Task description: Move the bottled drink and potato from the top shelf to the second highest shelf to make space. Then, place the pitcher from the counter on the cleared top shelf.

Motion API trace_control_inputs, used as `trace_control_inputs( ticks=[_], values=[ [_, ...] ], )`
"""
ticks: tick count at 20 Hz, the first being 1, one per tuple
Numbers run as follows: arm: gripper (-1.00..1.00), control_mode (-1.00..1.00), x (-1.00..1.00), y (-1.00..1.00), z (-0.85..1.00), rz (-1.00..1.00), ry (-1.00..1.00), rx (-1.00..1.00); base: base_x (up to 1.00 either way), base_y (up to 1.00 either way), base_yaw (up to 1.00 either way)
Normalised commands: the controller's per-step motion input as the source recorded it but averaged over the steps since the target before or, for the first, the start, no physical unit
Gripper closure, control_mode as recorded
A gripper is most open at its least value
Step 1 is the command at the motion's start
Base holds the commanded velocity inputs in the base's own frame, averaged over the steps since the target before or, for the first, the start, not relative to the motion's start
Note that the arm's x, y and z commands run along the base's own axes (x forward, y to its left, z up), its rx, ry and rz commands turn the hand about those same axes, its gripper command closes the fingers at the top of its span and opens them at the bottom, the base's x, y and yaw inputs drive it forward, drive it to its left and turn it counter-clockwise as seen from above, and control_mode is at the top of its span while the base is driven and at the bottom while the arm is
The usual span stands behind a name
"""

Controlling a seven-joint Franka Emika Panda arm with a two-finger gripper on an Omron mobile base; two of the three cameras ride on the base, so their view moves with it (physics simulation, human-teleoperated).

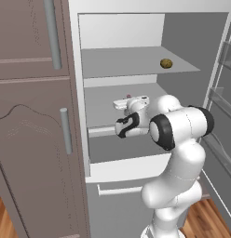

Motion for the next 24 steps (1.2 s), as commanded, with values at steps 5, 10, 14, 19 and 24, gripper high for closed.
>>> trace_control_inputs(
  ticks=[5, 10, 14, 19, 24],
  values=[
    [-1.0, -1.0, 0.18, 0.0, -0.22, 0.0, 0.0, 0.0, 0.0, 0.0, 0.0],
    [-1.0, -1.0, 0.03, 0.0, -0.15, 0.0, 0.0, 0.0, 0.0, 0.0, 0.0],
    [-1.0, -1.0, 0.01, 0.0, -0.11, 0.0, -0.01, 0.0, 0.0, 0.0, 0.0],
    [-1.0, -1.0, 0.0, 0.0, -0.03, 0.0, -0.05, 0.0, 0.0, 0.0, 0.0],
    [-1.0, -1.0, -0.18, 0.0, 0.05, 0.0, -0.06, 0.0, 0.0, 0.0, 0.0]
  ],
)
